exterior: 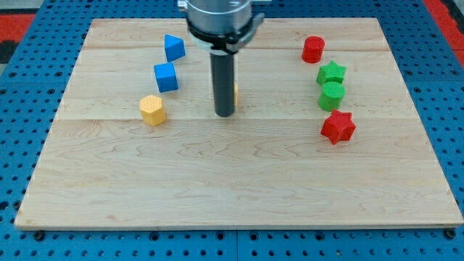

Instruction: Keep red blocks with green star in diagonal line

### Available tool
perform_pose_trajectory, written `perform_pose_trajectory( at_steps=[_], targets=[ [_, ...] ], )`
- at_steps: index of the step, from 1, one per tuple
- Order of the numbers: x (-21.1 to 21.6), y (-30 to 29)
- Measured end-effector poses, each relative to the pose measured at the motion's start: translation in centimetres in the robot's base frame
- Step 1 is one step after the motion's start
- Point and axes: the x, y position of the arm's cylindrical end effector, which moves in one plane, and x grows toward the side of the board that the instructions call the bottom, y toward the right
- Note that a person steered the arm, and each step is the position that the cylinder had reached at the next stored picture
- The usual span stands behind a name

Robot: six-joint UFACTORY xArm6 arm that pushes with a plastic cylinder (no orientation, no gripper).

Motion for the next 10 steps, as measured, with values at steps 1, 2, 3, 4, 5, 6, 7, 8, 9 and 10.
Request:
perform_pose_trajectory(
  at_steps=[1,2,3,4,5,6,7,8,9,10],
  targets=[
    [7.5,4.2],
    [10.6,13.2],
    [6.5,22.4],
    [5.4,23.5],
    [5.2,16.6],
    [4.5,16.2],
    [3.3,20.8],
    [0.6,21.7],
    [0.8,14.2],
    [1.1,8.5]
  ],
)
